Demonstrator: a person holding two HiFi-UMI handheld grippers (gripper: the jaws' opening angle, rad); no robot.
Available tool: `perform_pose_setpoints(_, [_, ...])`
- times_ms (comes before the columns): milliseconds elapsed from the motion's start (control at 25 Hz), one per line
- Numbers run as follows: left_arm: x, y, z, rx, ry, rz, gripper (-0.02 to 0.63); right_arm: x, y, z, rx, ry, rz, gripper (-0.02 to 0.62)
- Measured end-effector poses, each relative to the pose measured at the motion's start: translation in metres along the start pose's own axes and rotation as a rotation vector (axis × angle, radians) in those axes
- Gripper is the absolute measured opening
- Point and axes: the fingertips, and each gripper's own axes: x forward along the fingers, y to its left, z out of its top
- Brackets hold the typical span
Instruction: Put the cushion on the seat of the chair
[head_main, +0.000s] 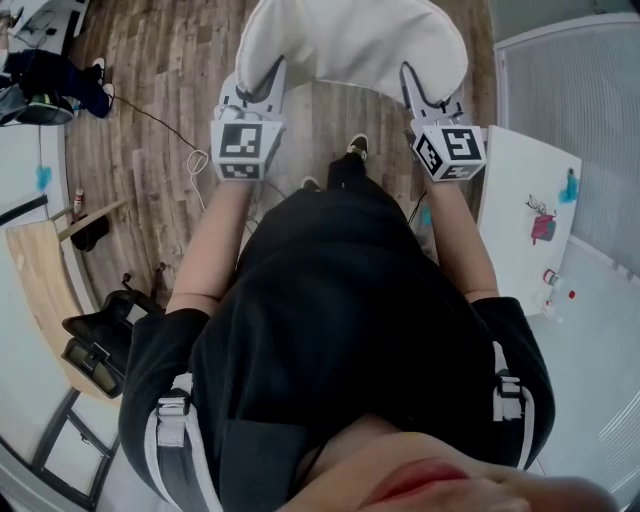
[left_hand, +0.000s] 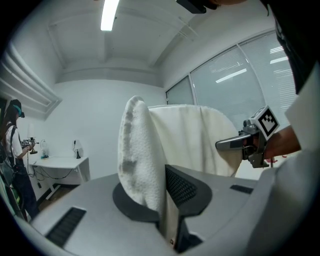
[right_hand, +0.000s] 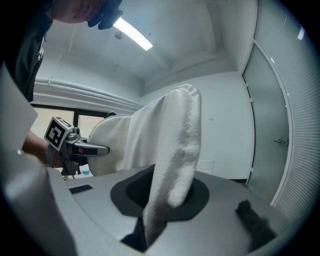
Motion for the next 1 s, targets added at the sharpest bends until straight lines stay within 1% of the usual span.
perform_pose_setpoints(360, [0.065,-0.002,0.019,0.0,0.017,0.022,0.054,0.035,-0.063,0.008,0.009,0.008,0.029,0.057])
perform_pose_setpoints(560, [0.108,-0.012,0.026,-0.001,0.034,0.036,0.054,0.052,-0.108,0.005,0.018,0.009,0.049,0.057])
perform_pose_setpoints(840, [0.156,-0.025,0.035,0.014,0.056,0.069,0.054,0.074,-0.159,0.0,0.031,0.006,0.089,0.055])
perform_pose_setpoints(1000, [0.174,-0.035,0.038,0.018,0.061,0.086,0.054,0.078,-0.18,0.0,0.031,0.021,0.103,0.055])
